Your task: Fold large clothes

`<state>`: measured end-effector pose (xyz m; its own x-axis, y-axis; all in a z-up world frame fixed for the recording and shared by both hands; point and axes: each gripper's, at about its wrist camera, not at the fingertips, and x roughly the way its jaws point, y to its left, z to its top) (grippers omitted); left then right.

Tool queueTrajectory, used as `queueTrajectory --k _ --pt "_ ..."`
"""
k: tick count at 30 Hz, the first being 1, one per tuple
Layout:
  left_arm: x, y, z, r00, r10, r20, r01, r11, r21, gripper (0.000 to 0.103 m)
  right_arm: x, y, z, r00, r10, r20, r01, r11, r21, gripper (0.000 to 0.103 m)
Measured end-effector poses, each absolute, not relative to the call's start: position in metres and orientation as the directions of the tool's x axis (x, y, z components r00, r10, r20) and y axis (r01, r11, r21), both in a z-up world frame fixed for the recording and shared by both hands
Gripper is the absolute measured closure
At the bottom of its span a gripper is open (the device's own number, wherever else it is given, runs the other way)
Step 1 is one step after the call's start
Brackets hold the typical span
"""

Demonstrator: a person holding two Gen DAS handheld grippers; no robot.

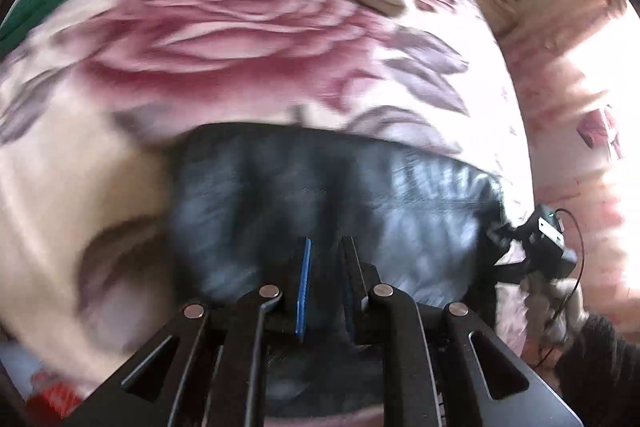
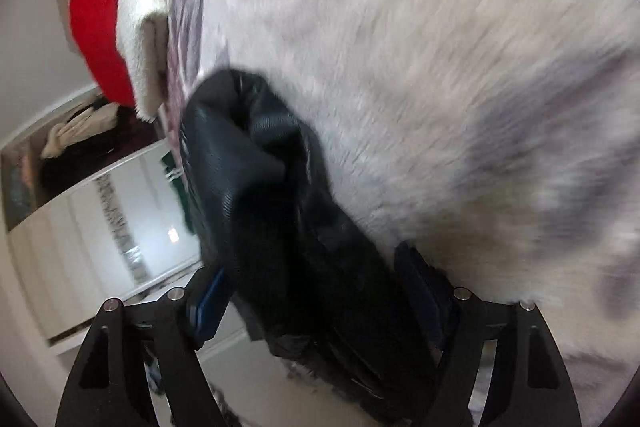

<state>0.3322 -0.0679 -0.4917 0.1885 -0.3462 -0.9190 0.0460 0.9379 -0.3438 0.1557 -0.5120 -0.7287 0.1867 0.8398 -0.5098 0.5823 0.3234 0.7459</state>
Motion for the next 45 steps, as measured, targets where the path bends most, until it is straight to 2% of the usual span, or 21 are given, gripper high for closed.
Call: queueTrajectory --k 2,3,5,7,8,9,11,15,17,27,30,32,35,39,45 --pt "0.345 -0.094 -0.514 0.131 -0.384 -0.914 0.067 0.923 -0.379 0.092 0.160 -0.502 -0.729 0.189 0.850 -0.492 0.555 0.321 0.767 0.006" --pt "0.350 -0.114 -0.533 0.079 -0.398 -0.914 0.097 0.916 -0.390 0.092 0.163 -0.498 -0.729 0.190 0.858 -0.476 0.545 0.311 0.778 0.005" --pt "0.351 -0.133 -0.559 0.027 -0.366 -0.930 0.127 0.924 -0.360 0.092 0.170 -0.491 -0.732 0.189 0.870 -0.456 0.544 0.293 0.786 0.005" --pt "0.351 -0.133 -0.587 0.005 -0.354 -0.935 0.097 0.931 -0.352 0.094 0.173 -0.488 -0.735 0.203 0.875 -0.439 0.550 0.269 0.791 0.011" --pt "0.352 -0.125 -0.593 0.002 -0.377 -0.926 0.051 0.925 -0.377 0.095 0.175 -0.488 -0.735 0.206 0.874 -0.439 0.552 0.267 0.790 0.039" --pt "0.356 -0.117 -0.599 -0.007 -0.399 -0.917 -0.003 0.917 -0.399 0.097 0.175 -0.487 -0.736 0.202 0.870 -0.449 0.559 0.274 0.783 0.063" --pt "0.358 -0.105 -0.606 -0.016 -0.435 -0.900 -0.068 0.899 -0.433 0.099 0.176 -0.488 -0.737 0.217 0.872 -0.438 0.580 0.246 0.777 0.068" --pt "0.349 -0.116 -0.595 0.004 -0.363 -0.932 0.033 0.931 -0.363 0.099 0.179 -0.476 -0.717 0.215 0.876 -0.432 0.578 0.243 0.779 0.079" --pt "0.352 -0.120 -0.596 0.009 -0.347 -0.938 0.046 0.937 -0.347 0.099 0.179 -0.473 -0.704 0.204 0.880 -0.429 0.579 0.244 0.777 0.081" --pt "0.345 -0.084 -0.595 0.043 -0.456 -0.889 0.000 0.890 -0.456 0.099 0.226 -0.392 -0.605 -0.007 0.857 -0.515 0.453 0.462 0.762 0.081" --pt "0.336 -0.055 -0.576 0.069 -0.507 -0.859 -0.046 0.859 -0.511 0.099 0.239 -0.361 -0.584 -0.051 0.837 -0.545 0.436 0.509 0.742 0.082" --pt "0.318 -0.016 -0.548 0.149 -0.539 -0.829 -0.089 0.827 -0.554 0.099 0.248 -0.339 -0.572 -0.077 0.815 -0.575 0.429 0.548 0.718 0.082" --pt "0.286 0.036 -0.524 0.220 -0.507 -0.833 -0.139 0.829 -0.542 0.099 0.257 -0.304 -0.560 -0.131 0.772 -0.621 0.412 0.613 0.675 0.082" --pt "0.237 0.097 -0.519 0.231 -0.385 -0.894 -0.228 0.871 -0.434 0.098 0.270 -0.233 -0.541 -0.226 0.683 -0.694 0.350 0.722 0.597 0.082" --pt "0.170 0.156 -0.535 0.277 -0.394 -0.877 -0.431 0.764 -0.479 0.098 0.287 -0.109 -0.541 -0.328 0.561 -0.760 0.308 0.824 0.475 0.081"
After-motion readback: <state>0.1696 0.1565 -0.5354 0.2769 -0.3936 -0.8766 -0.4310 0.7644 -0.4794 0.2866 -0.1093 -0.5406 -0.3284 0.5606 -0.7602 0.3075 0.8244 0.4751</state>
